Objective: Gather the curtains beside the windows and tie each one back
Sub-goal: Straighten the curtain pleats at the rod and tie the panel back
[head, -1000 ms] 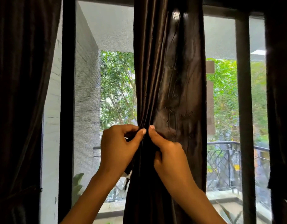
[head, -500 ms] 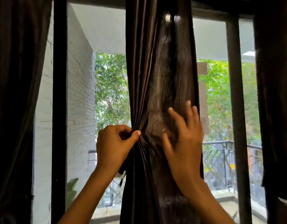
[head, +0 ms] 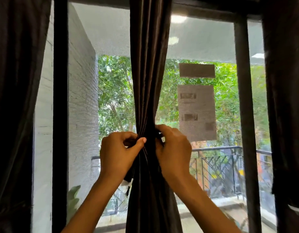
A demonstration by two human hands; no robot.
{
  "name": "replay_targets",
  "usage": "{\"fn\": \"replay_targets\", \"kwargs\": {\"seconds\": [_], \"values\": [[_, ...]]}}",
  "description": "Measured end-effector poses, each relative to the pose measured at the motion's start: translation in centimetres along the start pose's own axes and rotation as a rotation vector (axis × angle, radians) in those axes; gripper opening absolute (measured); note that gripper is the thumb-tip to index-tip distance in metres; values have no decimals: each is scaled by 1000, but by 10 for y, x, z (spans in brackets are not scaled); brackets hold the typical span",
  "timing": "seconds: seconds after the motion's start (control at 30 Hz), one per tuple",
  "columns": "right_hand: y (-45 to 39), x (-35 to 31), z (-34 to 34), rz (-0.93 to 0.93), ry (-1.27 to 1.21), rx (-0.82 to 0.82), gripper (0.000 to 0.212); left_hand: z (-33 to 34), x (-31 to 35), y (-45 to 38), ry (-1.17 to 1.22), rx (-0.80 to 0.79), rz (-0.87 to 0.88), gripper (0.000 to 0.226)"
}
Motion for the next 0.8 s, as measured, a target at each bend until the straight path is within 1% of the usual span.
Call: {"fn": "replay_targets", "kwargs": {"seconds": [0.03,0.07,0.13,0.17,0.2,0.23,0.27,0.33,0.4,0.47,0.6,0.63,0.67,0.77,0.8], "values": [[2,-2,3,-3,-42,-49,26,-2,0,-1,-4,5,-3,8],[4,-2,4,27,-148,-98,26,-4,-1,-1,-4,11,-10,9],[7,1,-1,180,-515,-161,32,-8,-3,-2,1,17,-25,11],[8,4,-5,266,-674,-152,34,-11,-2,-2,5,19,-23,10],[10,8,-11,315,-764,-104,32,-12,-1,-1,9,19,-17,8],[10,12,-18,318,-776,-39,28,-13,0,-1,12,21,-12,7],[11,15,-25,291,-725,30,22,-14,1,0,16,25,-10,6],[14,15,-32,223,-534,119,15,-14,2,1,35,28,-11,5],[18,10,-29,146,-330,124,18,-13,3,1,54,21,-6,4],[20,2,-21,90,-158,18,31,-10,5,2,59,7,-1,5],[30,-16,5,-38,81,-390,66,-7,12,4,45,10,24,9],[32,-20,7,-92,133,-426,72,-7,13,4,48,13,26,9],[33,-24,8,-139,161,-417,74,-7,13,5,59,17,26,8],[36,-25,14,-153,196,-449,72,-7,13,7,93,14,11,9],[38,-26,14,-167,197,-407,70,-7,15,8,99,18,11,8]]}}
Point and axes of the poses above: each hand's wrist, its own y-axis away from the middle knuckle, its own z-axis out of the palm, x = y × z, the point moved 7 cm from there along -y, towards the middle knuckle, and after that the axes turned 14 degrees about y, right-handed, at the moved point
